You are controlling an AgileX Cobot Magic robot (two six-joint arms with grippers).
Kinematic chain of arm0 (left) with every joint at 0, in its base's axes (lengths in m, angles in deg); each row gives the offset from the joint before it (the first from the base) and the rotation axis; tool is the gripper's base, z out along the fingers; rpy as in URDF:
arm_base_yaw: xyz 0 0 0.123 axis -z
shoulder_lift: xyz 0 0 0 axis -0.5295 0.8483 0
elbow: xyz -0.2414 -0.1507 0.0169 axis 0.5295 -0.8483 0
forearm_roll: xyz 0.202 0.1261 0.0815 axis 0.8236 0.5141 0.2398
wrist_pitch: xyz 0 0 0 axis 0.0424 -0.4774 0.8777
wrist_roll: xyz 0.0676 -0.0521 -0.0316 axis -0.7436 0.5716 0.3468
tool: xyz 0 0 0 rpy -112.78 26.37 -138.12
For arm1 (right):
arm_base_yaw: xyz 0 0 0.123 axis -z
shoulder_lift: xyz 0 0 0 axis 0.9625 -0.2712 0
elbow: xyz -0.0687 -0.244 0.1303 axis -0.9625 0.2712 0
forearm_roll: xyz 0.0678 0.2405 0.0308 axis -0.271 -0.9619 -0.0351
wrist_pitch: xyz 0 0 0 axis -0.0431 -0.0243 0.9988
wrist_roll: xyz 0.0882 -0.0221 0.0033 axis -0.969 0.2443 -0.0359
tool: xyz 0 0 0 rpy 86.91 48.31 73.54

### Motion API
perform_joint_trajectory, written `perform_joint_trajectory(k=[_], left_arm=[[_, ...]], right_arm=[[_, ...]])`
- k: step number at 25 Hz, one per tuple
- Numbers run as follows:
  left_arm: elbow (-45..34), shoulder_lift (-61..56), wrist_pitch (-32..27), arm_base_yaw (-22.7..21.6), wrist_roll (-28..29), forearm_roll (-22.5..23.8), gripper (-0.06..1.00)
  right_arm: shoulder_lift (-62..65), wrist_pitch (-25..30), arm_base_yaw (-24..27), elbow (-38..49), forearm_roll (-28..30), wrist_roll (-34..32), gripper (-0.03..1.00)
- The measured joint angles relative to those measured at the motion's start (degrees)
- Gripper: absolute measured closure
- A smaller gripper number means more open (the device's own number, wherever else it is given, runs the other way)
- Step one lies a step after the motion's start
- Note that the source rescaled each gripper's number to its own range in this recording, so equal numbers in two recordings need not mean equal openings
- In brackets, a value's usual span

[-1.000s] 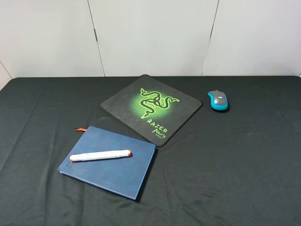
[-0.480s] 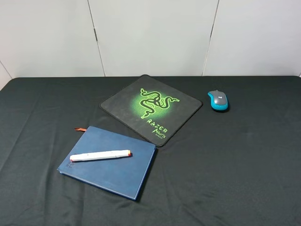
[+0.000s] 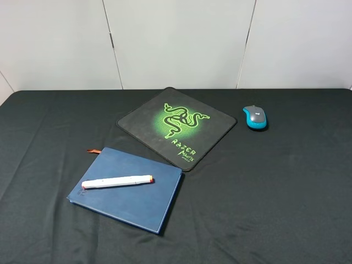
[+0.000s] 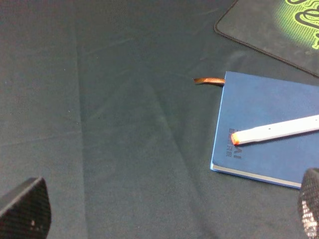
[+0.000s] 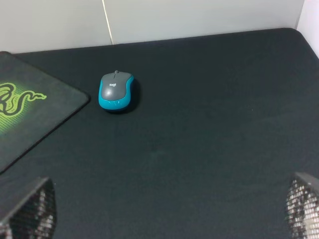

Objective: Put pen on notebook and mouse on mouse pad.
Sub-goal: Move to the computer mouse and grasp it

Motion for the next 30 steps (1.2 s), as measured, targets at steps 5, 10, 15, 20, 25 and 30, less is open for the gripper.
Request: perform_joint_trajectory(k=[5, 10, 15, 20, 25, 30], left_arm=[[0.0, 0.0, 0.0, 0.0, 0.0, 0.0, -0.05], [0.0, 0.0, 0.0, 0.0, 0.0, 0.0, -0.05], [0.0, 0.0, 0.0, 0.0, 0.0, 0.0, -0.05], [0.0, 0.0, 0.0, 0.0, 0.0, 0.0, -0.05], [0.0, 0.0, 0.0, 0.0, 0.0, 0.1, -0.05], [0.0, 0.0, 0.0, 0.0, 0.0, 0.1, -0.05]], right_arm=[[0.0, 0.0, 0.0, 0.0, 0.0, 0.0, -0.03], [0.0, 0.0, 0.0, 0.0, 0.0, 0.0, -0.03], [0.0, 0.0, 0.0, 0.0, 0.0, 0.0, -0.03], [0.0, 0.0, 0.0, 0.0, 0.0, 0.0, -0.03], [0.0, 0.0, 0.0, 0.0, 0.0, 0.0, -0.03], [-1.3, 0.1, 0.0, -2.5, 0.2, 0.0, -0.03]])
